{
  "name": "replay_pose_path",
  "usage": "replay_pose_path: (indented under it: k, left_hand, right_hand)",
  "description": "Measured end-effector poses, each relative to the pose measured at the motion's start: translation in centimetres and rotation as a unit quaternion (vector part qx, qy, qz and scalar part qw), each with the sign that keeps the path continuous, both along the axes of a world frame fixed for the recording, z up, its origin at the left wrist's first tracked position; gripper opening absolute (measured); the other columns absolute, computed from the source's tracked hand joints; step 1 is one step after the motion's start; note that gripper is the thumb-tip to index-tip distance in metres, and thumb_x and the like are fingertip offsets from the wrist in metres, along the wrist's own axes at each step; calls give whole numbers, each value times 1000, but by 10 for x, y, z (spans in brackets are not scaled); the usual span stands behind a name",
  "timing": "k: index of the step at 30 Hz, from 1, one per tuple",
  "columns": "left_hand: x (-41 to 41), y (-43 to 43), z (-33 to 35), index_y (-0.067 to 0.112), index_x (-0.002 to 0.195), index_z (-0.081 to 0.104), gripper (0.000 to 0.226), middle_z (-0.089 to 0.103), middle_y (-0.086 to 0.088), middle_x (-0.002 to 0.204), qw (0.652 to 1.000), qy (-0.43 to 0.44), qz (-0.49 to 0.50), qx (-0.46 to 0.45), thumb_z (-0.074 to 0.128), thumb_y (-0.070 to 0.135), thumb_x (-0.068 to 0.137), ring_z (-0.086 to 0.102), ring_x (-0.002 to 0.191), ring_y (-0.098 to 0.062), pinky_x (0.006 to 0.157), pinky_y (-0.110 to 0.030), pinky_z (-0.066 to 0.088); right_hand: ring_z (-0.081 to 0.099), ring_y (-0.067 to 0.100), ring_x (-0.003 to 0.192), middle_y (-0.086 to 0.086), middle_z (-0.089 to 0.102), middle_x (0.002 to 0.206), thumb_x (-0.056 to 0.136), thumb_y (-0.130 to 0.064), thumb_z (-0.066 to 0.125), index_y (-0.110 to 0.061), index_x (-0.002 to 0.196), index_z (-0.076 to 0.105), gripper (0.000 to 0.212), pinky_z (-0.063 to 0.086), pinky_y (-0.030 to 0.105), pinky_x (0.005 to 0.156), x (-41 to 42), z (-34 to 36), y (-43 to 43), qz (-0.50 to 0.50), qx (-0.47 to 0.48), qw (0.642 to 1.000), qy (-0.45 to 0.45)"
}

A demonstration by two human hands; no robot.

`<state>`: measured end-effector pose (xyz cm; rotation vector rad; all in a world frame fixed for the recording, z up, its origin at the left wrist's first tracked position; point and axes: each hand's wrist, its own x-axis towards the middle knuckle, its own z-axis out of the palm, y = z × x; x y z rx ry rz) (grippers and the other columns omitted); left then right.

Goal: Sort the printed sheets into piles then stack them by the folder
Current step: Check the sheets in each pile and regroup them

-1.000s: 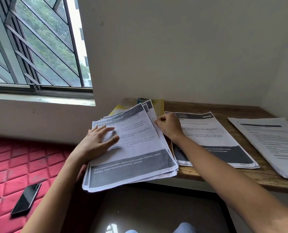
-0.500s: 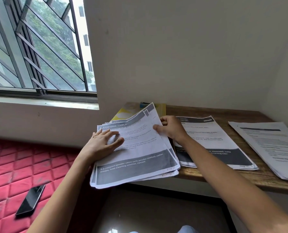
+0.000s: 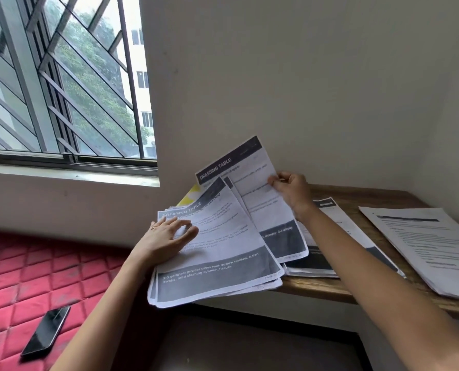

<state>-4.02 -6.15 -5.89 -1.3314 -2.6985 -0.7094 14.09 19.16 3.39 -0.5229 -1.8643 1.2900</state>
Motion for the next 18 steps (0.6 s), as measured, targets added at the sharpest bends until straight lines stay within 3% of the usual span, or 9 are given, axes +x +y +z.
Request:
replay_pose_path:
  k: [4, 7, 11, 14, 18]
  left_hand:
    - [0, 1, -1, 43, 130, 49, 103, 40, 7, 150, 1000, 2, 3, -4, 4, 100, 57, 21, 145, -17, 118, -45, 10]
    - [2, 2, 1, 42, 129, 50, 102, 41, 7, 149, 1000, 4, 4, -4, 4, 99, 58, 23, 144, -18, 117, -45, 11]
    - [4, 2, 3, 42, 128, 50, 89, 42, 6, 148, 1000, -2, 8, -7, 11, 91, 65, 25, 143, -19, 118, -45, 11]
    - [5, 1, 4, 43, 127, 51, 85, 43, 6, 147, 1000, -6, 7, -7, 12, 89, 66, 26, 142, -19, 117, -45, 12]
    - [9, 1, 8, 42, 128, 51, 87, 42, 5, 148, 1000, -10, 7, -3, 11, 87, 66, 25, 142, -18, 116, -44, 10]
  right_hand:
    - [67, 26, 79, 6, 70, 83, 87, -22, 67, -16, 84, 69, 7, 57, 40, 77, 8, 21, 16, -77, 41, 995, 37]
    - [55, 17, 63, 3, 61, 67, 88, -19, 64, -17, 70, 63, 18, 46, 30, 64, 17, 37, 24, -135, 62, 985, 88]
    - [46, 13, 61, 7, 53, 64, 88, -21, 60, 3, 72, 60, 29, 36, 25, 59, 27, 53, 39, -193, 72, 969, 137]
    - [35, 1, 47, -1, 41, 54, 88, -19, 58, -10, 56, 48, 34, 31, 23, 52, 36, 64, 44, -246, 75, 953, 163]
    - [46, 9, 61, 2, 54, 67, 88, -21, 58, -3, 76, 65, 23, 38, 23, 58, 42, 69, 52, -286, 20, 932, 221]
